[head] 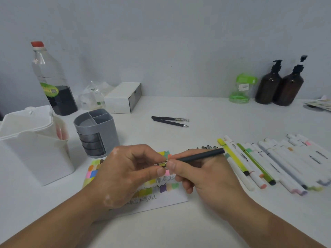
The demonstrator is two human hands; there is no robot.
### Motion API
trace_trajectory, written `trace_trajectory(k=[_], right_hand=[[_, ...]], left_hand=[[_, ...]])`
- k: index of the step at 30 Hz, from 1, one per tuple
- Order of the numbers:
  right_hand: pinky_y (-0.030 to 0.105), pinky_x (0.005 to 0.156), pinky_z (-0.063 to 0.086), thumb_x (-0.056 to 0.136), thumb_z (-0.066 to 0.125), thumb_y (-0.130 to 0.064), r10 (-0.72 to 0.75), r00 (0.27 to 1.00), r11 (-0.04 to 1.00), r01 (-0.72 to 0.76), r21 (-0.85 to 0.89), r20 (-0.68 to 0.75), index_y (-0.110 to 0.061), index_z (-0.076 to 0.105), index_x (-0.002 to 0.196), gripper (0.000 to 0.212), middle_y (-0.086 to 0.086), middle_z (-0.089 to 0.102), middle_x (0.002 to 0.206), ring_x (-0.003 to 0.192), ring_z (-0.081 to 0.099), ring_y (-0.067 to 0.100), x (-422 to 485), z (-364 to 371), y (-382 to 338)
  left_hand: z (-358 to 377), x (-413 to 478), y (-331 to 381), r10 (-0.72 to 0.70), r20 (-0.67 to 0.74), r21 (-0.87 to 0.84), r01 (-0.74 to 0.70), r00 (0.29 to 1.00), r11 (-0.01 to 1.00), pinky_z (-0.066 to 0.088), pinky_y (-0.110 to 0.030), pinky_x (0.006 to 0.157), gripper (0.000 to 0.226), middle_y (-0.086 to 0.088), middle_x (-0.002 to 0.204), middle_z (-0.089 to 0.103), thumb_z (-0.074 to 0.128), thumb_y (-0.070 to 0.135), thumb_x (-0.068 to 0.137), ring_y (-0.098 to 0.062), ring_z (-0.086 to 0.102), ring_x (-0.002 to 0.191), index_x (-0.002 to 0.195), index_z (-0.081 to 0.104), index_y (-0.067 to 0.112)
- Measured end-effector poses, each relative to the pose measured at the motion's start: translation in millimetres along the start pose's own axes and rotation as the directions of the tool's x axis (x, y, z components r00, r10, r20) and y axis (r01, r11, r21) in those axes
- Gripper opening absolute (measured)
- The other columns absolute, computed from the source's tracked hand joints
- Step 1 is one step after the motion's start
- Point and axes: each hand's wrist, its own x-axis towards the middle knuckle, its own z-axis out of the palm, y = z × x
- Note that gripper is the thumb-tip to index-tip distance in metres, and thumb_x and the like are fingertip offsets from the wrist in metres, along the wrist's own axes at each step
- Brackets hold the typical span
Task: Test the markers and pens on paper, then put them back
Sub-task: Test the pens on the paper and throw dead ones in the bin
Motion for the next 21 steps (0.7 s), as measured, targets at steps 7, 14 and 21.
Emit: trace_trajectory(k=[7, 14, 21], right_hand=[[0.027, 0.052, 0.05, 0.081, 0.088, -0.027, 0.076, 0.997, 0.994, -0.076, -0.082, -0.007, -0.024, 0.081, 0.094, 0.015, 0.002, 0.071, 0.067, 0.055, 0.061, 0.015, -0.7, -5.8, -3.3], [0.015, 0.067, 0.052, 0.079, 0.08, -0.043, 0.087, 0.994, 0.765, -0.029, -0.643, 0.06, -0.037, 0.074, 0.089, 0.013, -0.023, 0.073, 0.084, 0.072, 0.068, -0.001, -77.7, 1.0, -34.4], [0.008, 0.069, 0.043, 0.082, 0.075, -0.042, 0.019, 0.907, 0.641, 0.312, -0.701, 0.421, -0.033, 0.077, 0.097, 0.018, -0.021, 0.066, 0.068, 0.069, 0.06, -0.008, -188.5, 102.2, -30.5]], left_hand=[[-15.5, 5.5, 11.1, -0.105, -0.043, 0.144, 0.111, 0.993, 0.983, 0.058, -0.029, 0.074, 0.011, 0.0, 0.086, 0.078, 0.079, 0.028, 0.075, -0.016, 0.074, 0.078, 0.087, 0.078, 0.03], [-94.3, -112.7, 45.1, -0.181, -0.313, 0.101, 0.222, 0.932, 0.97, 0.057, -0.029, 0.067, 0.032, -0.008, 0.078, 0.073, 0.082, 0.037, 0.069, -0.022, 0.066, 0.07, 0.095, 0.077, 0.019], [-102.3, -353.8, 34.0, -0.41, -0.595, -0.223, 0.348, 0.691, 0.911, 0.051, -0.021, 0.053, 0.042, -0.014, 0.075, 0.063, 0.09, 0.032, 0.063, -0.019, 0.058, 0.062, 0.096, 0.074, 0.011]])
